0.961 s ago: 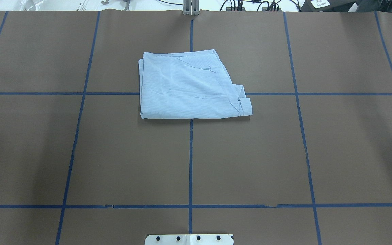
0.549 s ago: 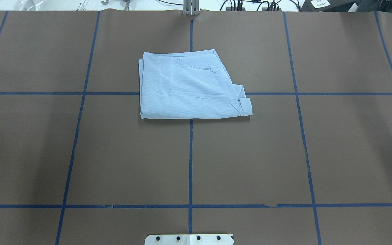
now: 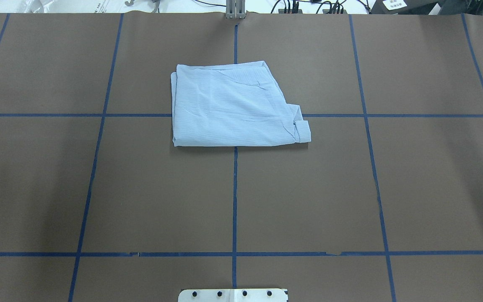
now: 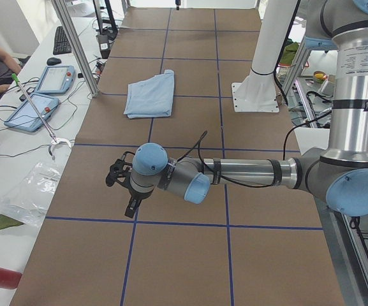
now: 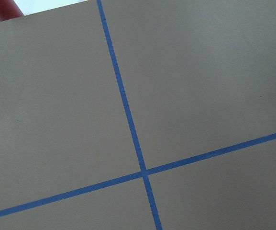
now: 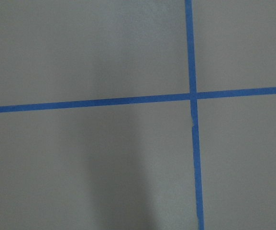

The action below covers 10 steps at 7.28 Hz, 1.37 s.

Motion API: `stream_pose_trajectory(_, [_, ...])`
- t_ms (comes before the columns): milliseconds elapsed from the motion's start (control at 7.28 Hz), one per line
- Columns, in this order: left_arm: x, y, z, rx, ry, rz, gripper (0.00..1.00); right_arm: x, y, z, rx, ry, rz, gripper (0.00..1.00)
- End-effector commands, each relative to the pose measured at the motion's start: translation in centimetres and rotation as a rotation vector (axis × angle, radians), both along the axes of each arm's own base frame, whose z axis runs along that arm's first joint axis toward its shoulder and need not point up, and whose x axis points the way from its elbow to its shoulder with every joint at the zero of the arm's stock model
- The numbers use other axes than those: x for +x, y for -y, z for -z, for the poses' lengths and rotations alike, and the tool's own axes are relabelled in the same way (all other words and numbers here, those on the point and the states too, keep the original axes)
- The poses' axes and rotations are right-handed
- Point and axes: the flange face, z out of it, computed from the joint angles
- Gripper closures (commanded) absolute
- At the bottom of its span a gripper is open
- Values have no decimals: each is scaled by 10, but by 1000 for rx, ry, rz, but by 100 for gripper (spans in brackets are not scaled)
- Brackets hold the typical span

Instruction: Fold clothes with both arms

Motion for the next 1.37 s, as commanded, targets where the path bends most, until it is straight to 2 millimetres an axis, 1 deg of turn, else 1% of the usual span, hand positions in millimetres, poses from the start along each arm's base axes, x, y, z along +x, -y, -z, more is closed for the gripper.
stream_pose_trajectory(0, [1, 2, 9, 18, -1, -1, 0, -1, 4, 3, 25, 3, 0, 0])
stream_pose_trajectory(275, [1, 2, 9, 19, 1, -1, 0, 0, 2, -1, 27, 3, 1, 0])
stream_pose_trajectory(687, [1, 2, 10, 21, 1, -1, 0, -1, 5, 4, 41, 5, 0, 0])
stream_pose_trajectory(1236, [1, 2, 11, 21, -1, -1, 0, -1, 6, 5, 46, 7, -1, 0])
